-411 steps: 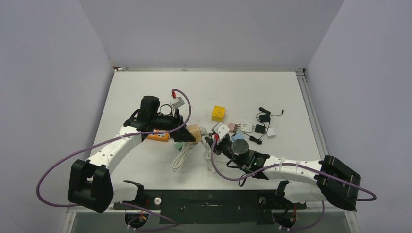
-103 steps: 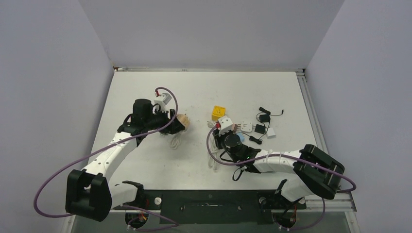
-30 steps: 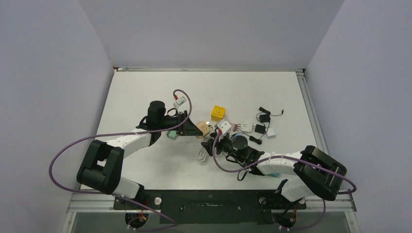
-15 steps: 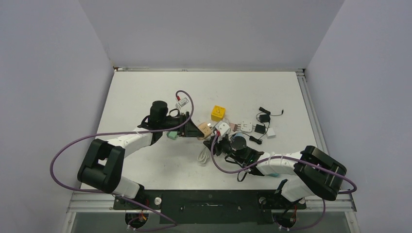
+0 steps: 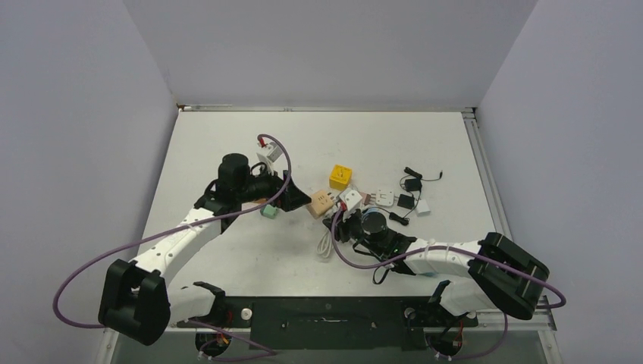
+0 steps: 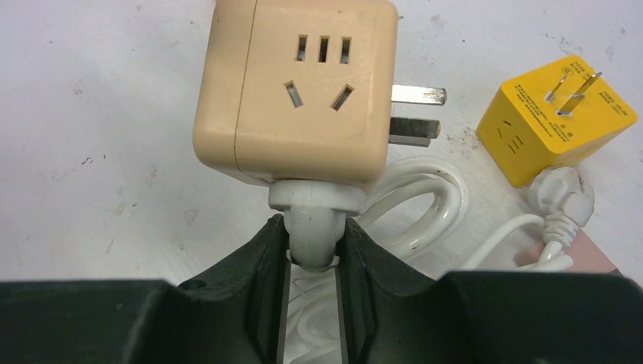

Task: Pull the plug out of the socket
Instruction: Remove the plug from the socket.

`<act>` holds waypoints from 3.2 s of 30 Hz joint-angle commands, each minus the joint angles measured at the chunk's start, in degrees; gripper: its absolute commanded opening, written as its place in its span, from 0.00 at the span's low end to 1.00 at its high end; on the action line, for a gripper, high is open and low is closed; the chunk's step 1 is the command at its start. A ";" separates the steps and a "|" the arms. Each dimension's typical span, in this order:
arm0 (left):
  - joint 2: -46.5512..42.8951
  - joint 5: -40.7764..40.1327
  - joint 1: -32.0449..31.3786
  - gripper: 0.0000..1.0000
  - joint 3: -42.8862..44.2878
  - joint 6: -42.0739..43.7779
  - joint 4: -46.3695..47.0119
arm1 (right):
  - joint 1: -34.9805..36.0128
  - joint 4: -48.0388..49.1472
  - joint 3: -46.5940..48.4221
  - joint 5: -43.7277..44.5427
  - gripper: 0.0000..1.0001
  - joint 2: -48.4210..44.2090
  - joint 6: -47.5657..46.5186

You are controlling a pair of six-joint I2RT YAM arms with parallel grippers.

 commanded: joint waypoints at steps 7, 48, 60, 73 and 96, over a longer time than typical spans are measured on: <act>-2.43 -17.70 -8.77 0.87 3.34 15.51 -11.84 | -7.86 4.71 2.42 -13.45 0.05 0.69 6.05; 6.25 -23.57 -16.32 0.26 7.00 17.09 -16.91 | -5.08 4.67 6.05 -21.80 0.05 6.47 5.01; 7.40 -26.12 -15.80 0.00 6.82 14.79 -16.73 | -1.49 6.27 2.72 -11.22 0.05 1.63 2.52; 8.37 -21.81 -12.71 0.00 6.53 13.30 -15.07 | 1.09 8.59 2.15 -11.66 0.05 2.00 2.22; 8.23 -21.80 -10.07 0.00 6.83 11.37 -15.46 | 3.38 7.72 2.57 -8.28 0.05 1.98 -0.57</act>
